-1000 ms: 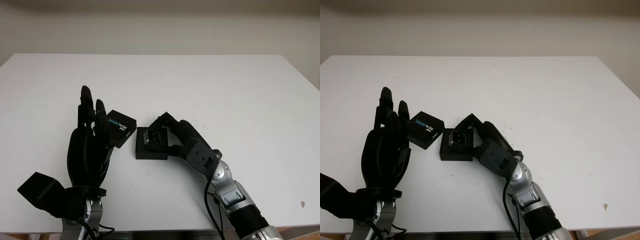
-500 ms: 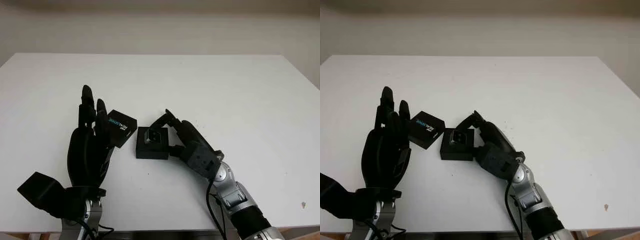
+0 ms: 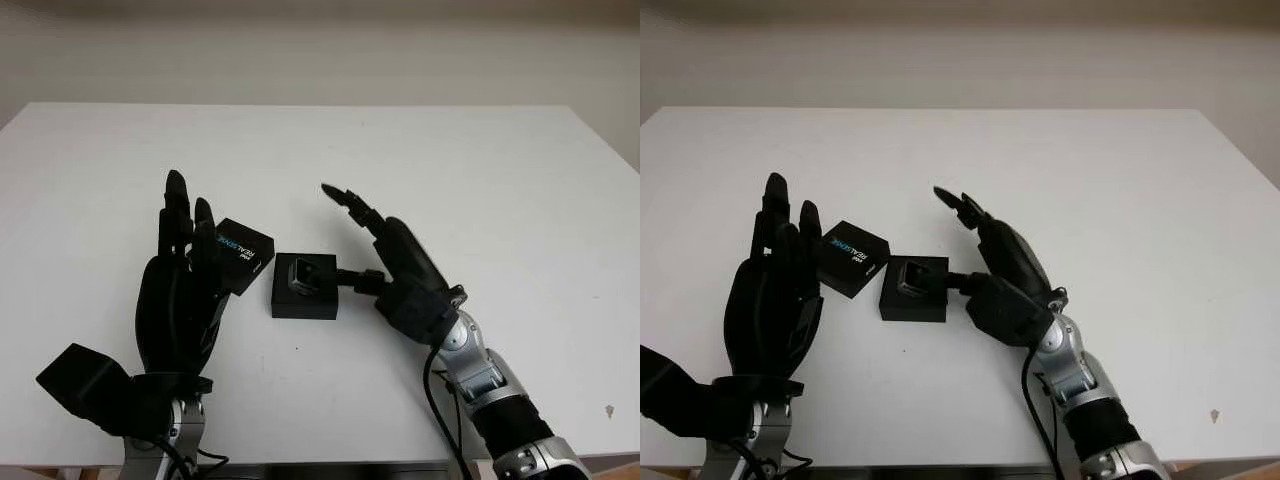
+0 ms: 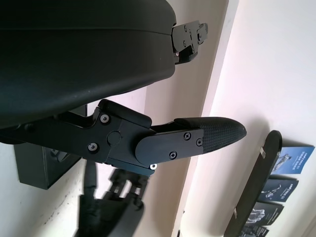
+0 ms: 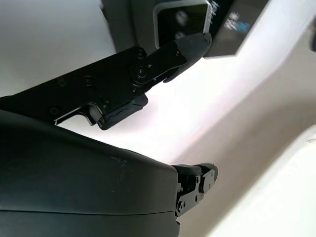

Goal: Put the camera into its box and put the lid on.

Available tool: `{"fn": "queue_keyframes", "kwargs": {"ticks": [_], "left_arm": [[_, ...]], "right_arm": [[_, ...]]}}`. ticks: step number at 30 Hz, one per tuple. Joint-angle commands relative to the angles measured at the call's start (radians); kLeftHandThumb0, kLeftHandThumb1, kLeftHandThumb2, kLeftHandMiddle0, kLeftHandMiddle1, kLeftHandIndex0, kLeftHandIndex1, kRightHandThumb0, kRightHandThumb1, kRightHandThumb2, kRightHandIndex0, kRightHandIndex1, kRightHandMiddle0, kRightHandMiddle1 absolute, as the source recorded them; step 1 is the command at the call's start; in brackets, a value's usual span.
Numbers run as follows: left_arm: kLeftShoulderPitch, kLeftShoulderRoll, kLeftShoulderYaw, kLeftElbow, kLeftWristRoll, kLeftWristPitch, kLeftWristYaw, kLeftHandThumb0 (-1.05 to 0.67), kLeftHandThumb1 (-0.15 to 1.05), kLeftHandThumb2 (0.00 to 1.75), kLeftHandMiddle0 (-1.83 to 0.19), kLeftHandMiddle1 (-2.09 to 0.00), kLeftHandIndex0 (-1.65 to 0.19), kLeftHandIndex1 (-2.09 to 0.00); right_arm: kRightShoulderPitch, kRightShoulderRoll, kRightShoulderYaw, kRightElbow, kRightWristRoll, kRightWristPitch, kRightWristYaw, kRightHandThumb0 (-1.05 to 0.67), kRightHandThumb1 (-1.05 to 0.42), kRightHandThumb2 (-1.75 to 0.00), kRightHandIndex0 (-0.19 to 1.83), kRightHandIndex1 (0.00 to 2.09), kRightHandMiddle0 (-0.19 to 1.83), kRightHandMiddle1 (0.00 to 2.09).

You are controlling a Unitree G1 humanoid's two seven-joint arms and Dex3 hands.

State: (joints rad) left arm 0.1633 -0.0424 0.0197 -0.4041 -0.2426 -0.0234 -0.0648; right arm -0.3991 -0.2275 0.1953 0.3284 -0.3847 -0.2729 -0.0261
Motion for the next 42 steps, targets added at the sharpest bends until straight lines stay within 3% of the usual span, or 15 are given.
{"fn": "queue_keyframes", "kwargs": {"ticks": [1, 6, 13, 14, 17, 26, 30, 42], "left_arm": [[0.007, 0.001, -0.007, -0.021, 0.005, 0.004, 0.001, -0.74, 1.05, 0.53, 0.18, -0.05, 0.19, -0.03], [0.008, 0.003, -0.006, -0.019, 0.004, 0.001, -0.003, -0.74, 1.05, 0.54, 0.19, -0.05, 0.19, -0.03], [0.011, -0.002, -0.007, -0.028, 0.0, 0.01, 0.003, -0.74, 1.05, 0.53, 0.18, -0.05, 0.19, -0.03], [0.013, -0.001, -0.008, -0.029, 0.002, 0.01, 0.003, -0.74, 1.05, 0.53, 0.18, -0.06, 0.19, -0.03], [0.016, 0.001, -0.008, -0.031, 0.007, 0.009, 0.003, -0.74, 1.05, 0.53, 0.19, -0.05, 0.19, -0.03], [0.015, 0.001, -0.007, -0.032, -0.001, 0.011, 0.001, -0.73, 1.05, 0.53, 0.19, -0.05, 0.19, -0.02], [0.011, 0.0, -0.007, -0.038, 0.0, 0.02, 0.006, -0.73, 1.05, 0.53, 0.19, -0.05, 0.19, -0.03], [0.002, 0.006, -0.005, -0.028, -0.008, 0.024, -0.008, -0.73, 1.05, 0.53, 0.19, -0.04, 0.19, -0.01]], "right_arm": [[-0.014, -0.018, -0.011, -0.063, -0.009, 0.023, 0.014, -0.59, -0.82, -0.04, 0.05, 0.07, 0.05, 0.07], [0.004, -0.041, -0.014, -0.141, -0.017, 0.049, 0.049, -0.6, -0.82, -0.05, 0.06, 0.07, 0.07, 0.08], [0.04, -0.078, -0.002, -0.187, -0.008, -0.001, 0.115, -0.6, -0.82, -0.05, 0.33, 0.2, 0.35, 0.24], [0.05, -0.09, 0.005, -0.211, -0.021, -0.002, 0.127, -0.6, -0.83, -0.05, 0.37, 0.22, 0.36, 0.34], [0.077, -0.111, 0.016, -0.286, -0.049, 0.035, 0.173, -0.6, -0.85, -0.06, 0.41, 0.27, 0.24, 0.7], [0.113, -0.13, 0.065, -0.447, -0.264, 0.179, 0.198, -0.65, -0.87, -0.06, 0.37, 0.23, 0.28, 0.73], [0.114, -0.114, 0.085, -0.456, -0.338, 0.203, 0.158, -0.66, -0.88, -0.05, 0.36, 0.22, 0.22, 0.93], [0.095, -0.073, 0.126, -0.395, -0.462, 0.234, 0.025, -0.68, -0.92, -0.06, 0.36, 0.22, 0.17, 1.18]]}}
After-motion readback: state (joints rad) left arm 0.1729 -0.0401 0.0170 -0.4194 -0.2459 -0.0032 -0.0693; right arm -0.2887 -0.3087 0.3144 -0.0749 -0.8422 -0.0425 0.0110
